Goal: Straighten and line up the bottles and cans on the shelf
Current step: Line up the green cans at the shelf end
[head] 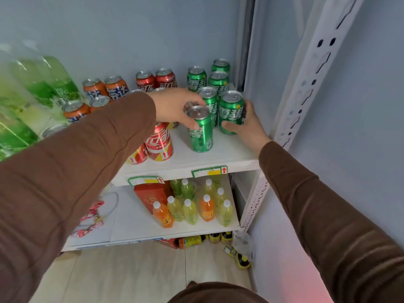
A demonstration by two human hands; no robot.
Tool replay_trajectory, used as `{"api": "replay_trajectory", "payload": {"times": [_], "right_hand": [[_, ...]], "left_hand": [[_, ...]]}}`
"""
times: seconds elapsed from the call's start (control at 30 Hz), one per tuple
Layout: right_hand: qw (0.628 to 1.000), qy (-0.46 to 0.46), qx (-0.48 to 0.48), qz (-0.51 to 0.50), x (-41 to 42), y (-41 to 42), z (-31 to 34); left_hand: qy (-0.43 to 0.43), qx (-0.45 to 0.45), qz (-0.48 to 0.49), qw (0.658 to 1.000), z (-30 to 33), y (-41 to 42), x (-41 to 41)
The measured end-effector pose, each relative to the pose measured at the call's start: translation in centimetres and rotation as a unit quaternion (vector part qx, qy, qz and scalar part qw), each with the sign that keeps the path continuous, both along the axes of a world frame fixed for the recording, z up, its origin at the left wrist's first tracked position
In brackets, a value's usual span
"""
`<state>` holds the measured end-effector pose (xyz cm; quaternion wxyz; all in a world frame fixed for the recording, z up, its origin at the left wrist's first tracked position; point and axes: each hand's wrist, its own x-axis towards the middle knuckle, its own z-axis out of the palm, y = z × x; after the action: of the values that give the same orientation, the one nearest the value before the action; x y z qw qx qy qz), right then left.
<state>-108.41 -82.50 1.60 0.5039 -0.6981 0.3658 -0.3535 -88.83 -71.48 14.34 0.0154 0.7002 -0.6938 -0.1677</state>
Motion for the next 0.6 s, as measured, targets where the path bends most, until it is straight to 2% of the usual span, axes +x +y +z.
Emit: {"api": "replay_trajectory", "payload": {"times": [0.2,0.37,0.47,0.6], "right_hand": [[0.999,-0.027,0.025,-0.014,1.1,-0.6,-0.3],[0.995,-0.063,0.079,-0.002,0.5,0.3,0.7],[0.993,-0.049,0.102,0.027,0.2,0.8,1.8],[0.990,-0.043,0.121,0.055,-0.3,1.7,3.1]], "left_hand": [[0.099,0.051,-0.031,0.993,-0.2,-2.1,1.4],[0.197,0.064,0.034,0.978,0.3,-3.0,2.7],[0.244,0.082,0.053,0.965,0.5,-3.1,3.3],[0.259,0.098,0.061,0.959,0.9,-3.2,3.4]]}}
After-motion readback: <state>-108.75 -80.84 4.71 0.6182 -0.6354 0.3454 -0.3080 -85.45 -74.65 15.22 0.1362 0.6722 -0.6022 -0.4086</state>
